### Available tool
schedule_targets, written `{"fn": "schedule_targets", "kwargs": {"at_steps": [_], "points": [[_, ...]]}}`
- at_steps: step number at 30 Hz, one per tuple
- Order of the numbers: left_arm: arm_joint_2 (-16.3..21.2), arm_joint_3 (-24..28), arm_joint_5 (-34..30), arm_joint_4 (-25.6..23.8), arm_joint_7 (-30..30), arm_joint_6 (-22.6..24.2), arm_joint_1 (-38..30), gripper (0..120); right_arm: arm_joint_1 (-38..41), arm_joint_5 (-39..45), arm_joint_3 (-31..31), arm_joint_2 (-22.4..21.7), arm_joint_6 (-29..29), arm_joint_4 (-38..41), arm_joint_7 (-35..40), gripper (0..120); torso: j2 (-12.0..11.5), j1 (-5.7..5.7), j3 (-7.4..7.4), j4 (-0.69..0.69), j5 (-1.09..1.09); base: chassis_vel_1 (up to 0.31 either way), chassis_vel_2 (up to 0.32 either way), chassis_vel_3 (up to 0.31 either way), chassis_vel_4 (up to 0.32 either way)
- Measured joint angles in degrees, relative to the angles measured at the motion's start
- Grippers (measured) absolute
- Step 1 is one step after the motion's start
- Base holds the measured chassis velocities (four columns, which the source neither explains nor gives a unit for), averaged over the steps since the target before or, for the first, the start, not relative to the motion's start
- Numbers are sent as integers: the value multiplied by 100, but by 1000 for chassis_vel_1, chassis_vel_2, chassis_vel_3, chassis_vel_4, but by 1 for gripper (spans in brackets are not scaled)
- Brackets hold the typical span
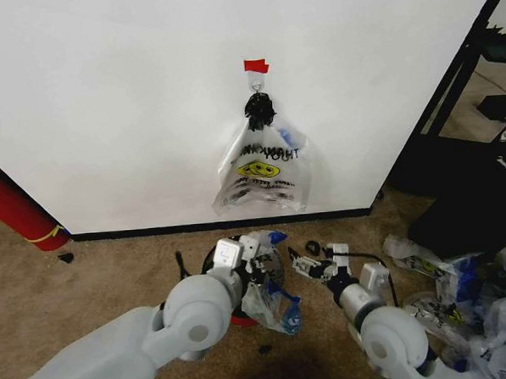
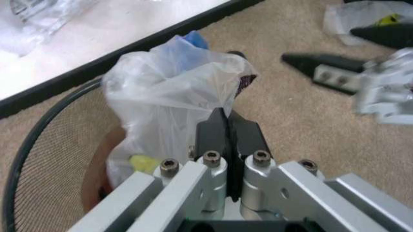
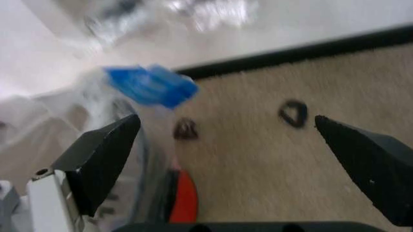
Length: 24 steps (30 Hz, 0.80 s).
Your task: Pick up the garbage bag from the wall and place it over the trash bin.
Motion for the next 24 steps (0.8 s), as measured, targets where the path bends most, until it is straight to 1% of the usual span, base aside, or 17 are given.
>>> {"fn": "schedule_targets", "kwargs": {"at_steps": [2,4,6,7,13,24], "points": [[-3,25,-2,5,8,-3,-59,0,215,503,-114,8,-429,52,420,100,0,0,0,4,0,0,0,0,0],[23,21,-5,4,13,-5,-73,0,392,863,-183,32,-622,61,633,100,0,0,0,7,0,0,0,0,0],[34,13,-5,1,16,-5,-74,0,451,953,-215,42,-663,56,668,100,0,0,0,8,-1,0,0,0,0],[76,-27,-7,-15,19,-9,-60,0,625,1063,-317,65,-730,-27,712,100,0,0,0,7,-1,0,0,0,0],[200,-187,25,-76,43,-13,176,0,1004,1099,-659,223,-793,-409,820,100,0,0,0,6,-2,0,0,0,0],[357,-521,235,-23,248,-47,533,0,1238,1168,-933,465,-805,-882,949,100,0,0,-1,6,-2,0,0,0,0]]}}
